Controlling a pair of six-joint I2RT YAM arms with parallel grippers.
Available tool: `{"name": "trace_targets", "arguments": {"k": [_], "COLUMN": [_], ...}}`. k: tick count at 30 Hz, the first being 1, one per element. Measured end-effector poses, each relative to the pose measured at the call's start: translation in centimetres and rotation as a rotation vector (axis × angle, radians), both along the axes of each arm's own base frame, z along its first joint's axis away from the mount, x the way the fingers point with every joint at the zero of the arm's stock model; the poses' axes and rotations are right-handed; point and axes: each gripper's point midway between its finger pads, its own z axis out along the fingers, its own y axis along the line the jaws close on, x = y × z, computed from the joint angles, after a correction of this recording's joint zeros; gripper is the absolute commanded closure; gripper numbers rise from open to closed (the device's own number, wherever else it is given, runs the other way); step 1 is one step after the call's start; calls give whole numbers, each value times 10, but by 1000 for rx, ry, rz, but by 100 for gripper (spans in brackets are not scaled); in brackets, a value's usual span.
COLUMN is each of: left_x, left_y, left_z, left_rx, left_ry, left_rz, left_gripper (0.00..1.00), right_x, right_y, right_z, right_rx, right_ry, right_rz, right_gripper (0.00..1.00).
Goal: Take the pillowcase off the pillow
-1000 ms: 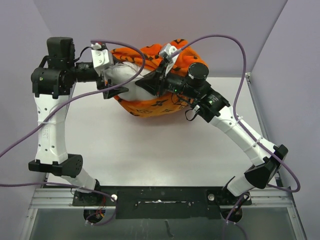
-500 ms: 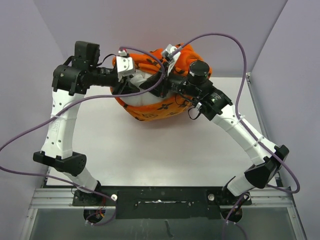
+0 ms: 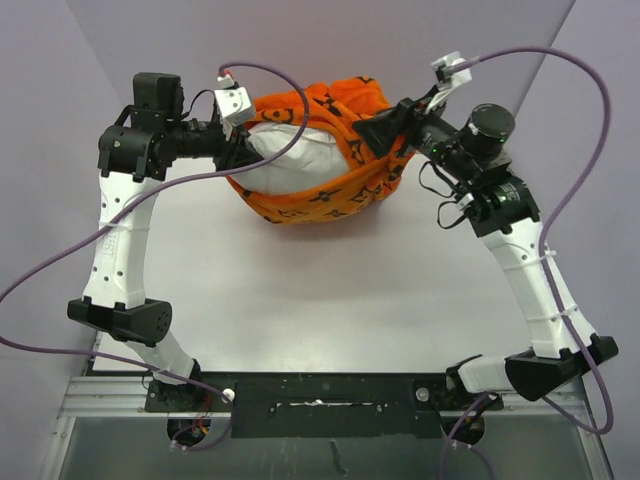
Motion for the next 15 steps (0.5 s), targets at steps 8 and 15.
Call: {"name": "trace_targets", "arguments": {"k": [8,15], "left_x": [5,5], "left_y": [8,9], "left_z": [-3,-1], "left_rx": [25,28], "left_ry": [9,6], "left_rz": [59,68], "left_gripper": [100,100], "right_x": [-4,2], "right_y": [-57,-66], "right_z": [2,-50], "right_rx": [-77,-177], "right_ry": [-6,95], "right_rz": [-227,-272], "right_gripper": [27,42]}}
